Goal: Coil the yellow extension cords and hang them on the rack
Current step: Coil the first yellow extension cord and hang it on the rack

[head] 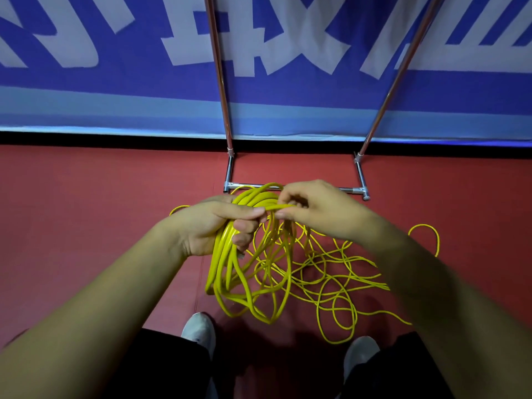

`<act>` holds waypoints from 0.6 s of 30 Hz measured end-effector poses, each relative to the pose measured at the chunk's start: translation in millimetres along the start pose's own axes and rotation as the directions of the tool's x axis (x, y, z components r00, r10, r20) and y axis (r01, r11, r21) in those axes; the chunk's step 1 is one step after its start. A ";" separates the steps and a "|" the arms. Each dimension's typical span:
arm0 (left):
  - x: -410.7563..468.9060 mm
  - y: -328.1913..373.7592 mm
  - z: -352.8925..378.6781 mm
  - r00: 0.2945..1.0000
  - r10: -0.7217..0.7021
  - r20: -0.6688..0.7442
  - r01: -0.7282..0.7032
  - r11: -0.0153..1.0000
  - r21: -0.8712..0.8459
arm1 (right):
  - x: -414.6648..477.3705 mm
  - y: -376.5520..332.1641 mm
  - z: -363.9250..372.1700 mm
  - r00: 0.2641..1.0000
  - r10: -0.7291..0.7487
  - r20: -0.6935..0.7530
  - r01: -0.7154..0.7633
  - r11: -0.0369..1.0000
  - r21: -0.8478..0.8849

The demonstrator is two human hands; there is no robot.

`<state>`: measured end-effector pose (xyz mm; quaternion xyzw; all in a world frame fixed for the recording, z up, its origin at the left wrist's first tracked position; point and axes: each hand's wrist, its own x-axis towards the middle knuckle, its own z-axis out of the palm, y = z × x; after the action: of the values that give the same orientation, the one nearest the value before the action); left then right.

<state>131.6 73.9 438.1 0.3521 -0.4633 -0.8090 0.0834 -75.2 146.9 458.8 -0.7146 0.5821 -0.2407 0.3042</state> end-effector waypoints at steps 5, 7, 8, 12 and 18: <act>-5.3 11.1 -6.0 0.966 0.041 0.256 0.013 0.979 -0.203 | -4.4 67.0 -11.2 0.977 0.203 0.060 -0.202 0.979 -0.029; -8.8 14.3 -13.0 0.963 0.107 0.246 -0.046 0.969 -0.241 | -6.5 97.2 -7.4 0.952 0.294 0.090 -0.295 0.956 -0.006; -12.0 17.4 -13.1 0.961 0.140 0.239 -0.078 0.965 -0.250 | -7.2 109.6 -3.9 0.939 0.327 0.107 -0.332 0.943 0.032; -16.3 22.8 -26.2 0.952 0.235 0.196 -0.135 0.897 -0.421 | -9.9 148.1 13.2 0.871 0.471 0.139 -0.480 0.876 0.041; -14.8 29.8 -32.9 0.936 0.344 -0.075 -0.308 0.698 -0.646 | -19.5 183.3 35.1 0.774 0.621 0.128 -0.628 0.778 0.020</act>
<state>158.1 41.4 458.8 0.1924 -0.2113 -0.8998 0.3298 -180.4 146.3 303.4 -0.4840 0.7602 -0.1027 0.4211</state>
